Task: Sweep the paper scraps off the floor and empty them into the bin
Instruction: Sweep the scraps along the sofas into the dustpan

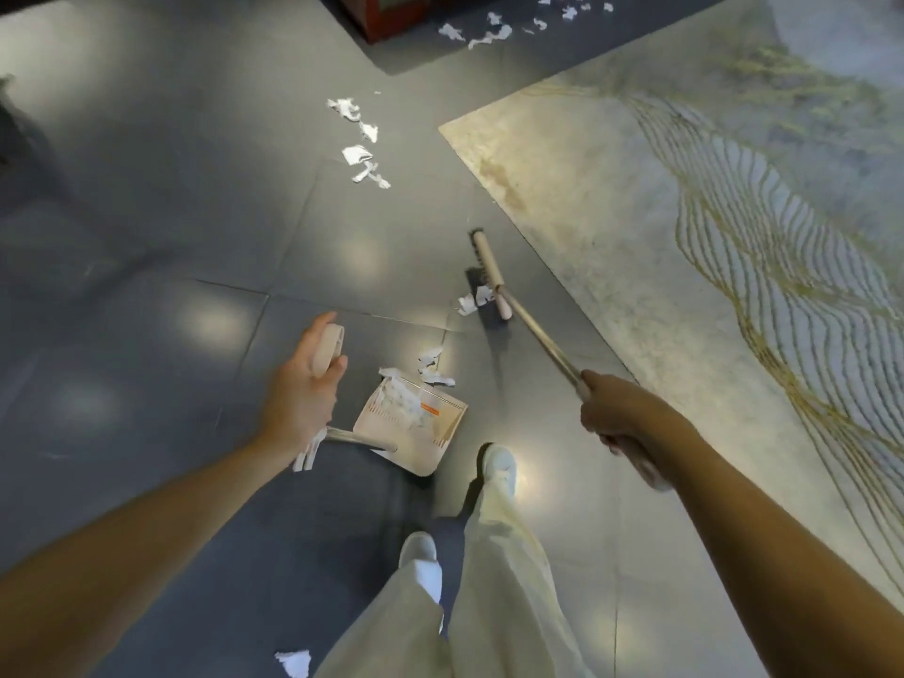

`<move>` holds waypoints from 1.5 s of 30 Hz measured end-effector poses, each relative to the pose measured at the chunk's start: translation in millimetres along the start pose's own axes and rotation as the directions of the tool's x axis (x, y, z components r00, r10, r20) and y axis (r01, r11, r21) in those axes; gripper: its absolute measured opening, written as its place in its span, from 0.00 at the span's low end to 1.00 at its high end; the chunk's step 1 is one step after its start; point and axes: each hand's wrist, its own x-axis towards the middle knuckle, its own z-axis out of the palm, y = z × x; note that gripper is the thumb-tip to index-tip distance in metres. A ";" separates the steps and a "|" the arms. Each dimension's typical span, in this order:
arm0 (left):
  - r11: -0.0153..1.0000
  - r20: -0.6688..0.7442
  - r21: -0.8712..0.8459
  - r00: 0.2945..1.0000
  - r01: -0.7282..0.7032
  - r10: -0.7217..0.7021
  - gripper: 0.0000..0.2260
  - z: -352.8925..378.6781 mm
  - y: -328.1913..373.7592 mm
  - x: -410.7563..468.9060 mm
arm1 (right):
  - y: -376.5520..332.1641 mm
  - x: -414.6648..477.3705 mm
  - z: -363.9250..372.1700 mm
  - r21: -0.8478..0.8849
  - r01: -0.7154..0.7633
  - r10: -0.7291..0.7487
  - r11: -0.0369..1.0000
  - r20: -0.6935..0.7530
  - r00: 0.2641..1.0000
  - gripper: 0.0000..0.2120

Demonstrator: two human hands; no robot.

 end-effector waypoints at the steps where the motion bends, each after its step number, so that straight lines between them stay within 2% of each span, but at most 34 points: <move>1: 1.000 0.006 0.014 1.000 0.019 -0.019 0.23 2.2 2.0 4.6 | -7.1 16.2 -11.8 -0.001 0.002 -0.002 1.000 -0.023 1.000 0.16; 5: 0.996 -0.014 0.044 0.997 0.078 -0.078 0.22 14.1 13.9 26.4 | -32.2 88.6 -53.6 0.002 -0.031 0.031 1.000 -0.043 0.999 0.15; 8: 0.993 -0.081 0.007 0.990 0.120 -0.119 0.23 26.2 26.3 43.2 | -39.1 137.2 -71.8 -0.104 -0.015 0.013 0.994 -0.022 1.000 0.16; 11: 0.990 -0.087 0.016 0.987 0.138 -0.136 0.21 39.6 39.6 54.1 | -41.6 159.5 -71.8 -0.217 0.049 -0.039 0.975 0.046 0.998 0.19; 14: 0.985 -0.081 -0.034 0.982 0.169 -0.172 0.19 43.6 48.3 58.7 | -37.5 149.6 -59.6 -0.252 0.111 -0.076 0.961 0.148 0.986 0.24; 18: 0.985 -0.102 -0.017 0.979 0.173 -0.174 0.19 39.5 52.3 50.9 | -24.8 109.4 -54.8 -0.287 0.147 -0.054 0.947 0.309 0.950 0.25; 20: 0.985 -0.113 -0.035 0.978 0.172 -0.175 0.20 37.6 49.4 42.7 | -18.9 91.6 -57.6 -0.271 0.142 -0.032 0.952 0.373 0.927 0.29; 23: 0.974 -0.194 -0.093 0.956 0.207 -0.221 0.20 29.3 31.9 16.8 | -15.5 64.7 -54.6 -0.314 0.183 -0.032 0.931 0.430 0.902 0.31; 28: 0.955 -0.376 -0.133 0.879 0.263 -0.294 0.18 15.5 -20.5 -71.0 | -5.1 16.8 -20.1 -0.331 0.252 -0.081 0.909 0.453 0.888 0.28; 32: 0.920 -0.489 -0.213 0.779 0.331 -0.393 0.19 5.5 -52.5 -173.0 | 15.4 -31.6 28.1 -0.359 0.300 -0.108 0.884 0.469 0.877 0.28; 37: 0.901 -0.560 -0.264 0.705 0.345 -0.434 0.12 -6.2 -68.6 -312.7 | 60.7 -99.7 88.1 -0.395 0.389 -0.174 0.833 0.479 0.860 0.35; 45: 0.840 -0.641 -0.359 0.547 0.407 -0.539 0.16 -12.4 -78.5 -489.7 | 99.1 -179.1 145.6 -0.487 0.513 -0.207 0.707 0.551 0.808 0.37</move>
